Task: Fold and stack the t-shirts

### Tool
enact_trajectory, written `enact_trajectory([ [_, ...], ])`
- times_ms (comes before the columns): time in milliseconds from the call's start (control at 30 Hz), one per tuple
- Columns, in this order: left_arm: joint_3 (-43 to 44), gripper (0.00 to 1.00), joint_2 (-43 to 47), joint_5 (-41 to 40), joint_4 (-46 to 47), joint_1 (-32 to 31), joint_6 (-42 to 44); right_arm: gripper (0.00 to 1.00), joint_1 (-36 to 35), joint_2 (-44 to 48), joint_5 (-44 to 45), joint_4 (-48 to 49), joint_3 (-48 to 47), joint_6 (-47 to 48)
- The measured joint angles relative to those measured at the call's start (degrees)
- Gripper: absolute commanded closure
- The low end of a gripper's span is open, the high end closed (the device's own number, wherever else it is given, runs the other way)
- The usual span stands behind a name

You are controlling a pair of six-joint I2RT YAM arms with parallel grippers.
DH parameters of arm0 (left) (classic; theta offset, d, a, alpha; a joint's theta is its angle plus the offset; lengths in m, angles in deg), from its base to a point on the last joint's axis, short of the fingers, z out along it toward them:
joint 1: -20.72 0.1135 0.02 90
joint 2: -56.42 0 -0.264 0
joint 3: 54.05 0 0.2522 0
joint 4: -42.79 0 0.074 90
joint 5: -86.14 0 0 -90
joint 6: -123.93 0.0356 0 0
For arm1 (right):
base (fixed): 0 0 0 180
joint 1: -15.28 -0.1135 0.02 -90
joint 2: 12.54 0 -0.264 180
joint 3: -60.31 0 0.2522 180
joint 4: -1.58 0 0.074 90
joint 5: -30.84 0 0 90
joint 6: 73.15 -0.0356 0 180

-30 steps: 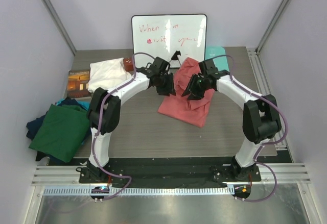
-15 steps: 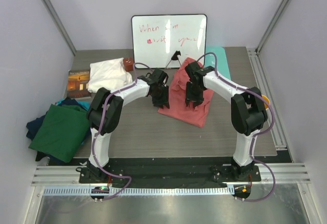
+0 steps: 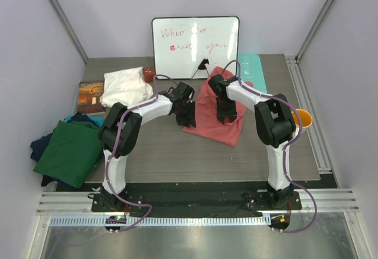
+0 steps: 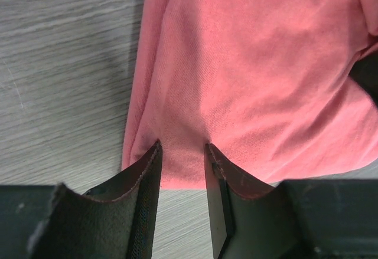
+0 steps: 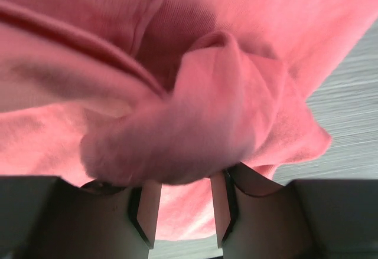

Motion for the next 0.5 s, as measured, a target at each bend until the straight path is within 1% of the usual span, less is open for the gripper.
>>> enact_trajectory([
  [100,-1.75,0.64,1.03,0.00,1.40,-0.02,0.02,0.59,0.04,-1.31,2.80,-0.90,-2.97,0.70],
  [233,-3.45,0.64,2.01,0.00,2.64,-0.04,0.22,0.59,1.27,-4.61,6.62,-1.49,-9.84,2.23],
  [500,-4.90,0.65,2.80,0.07,3.89,-0.15,1.05,0.58,6.32,-8.76,11.04,-3.28,-18.49,5.07],
])
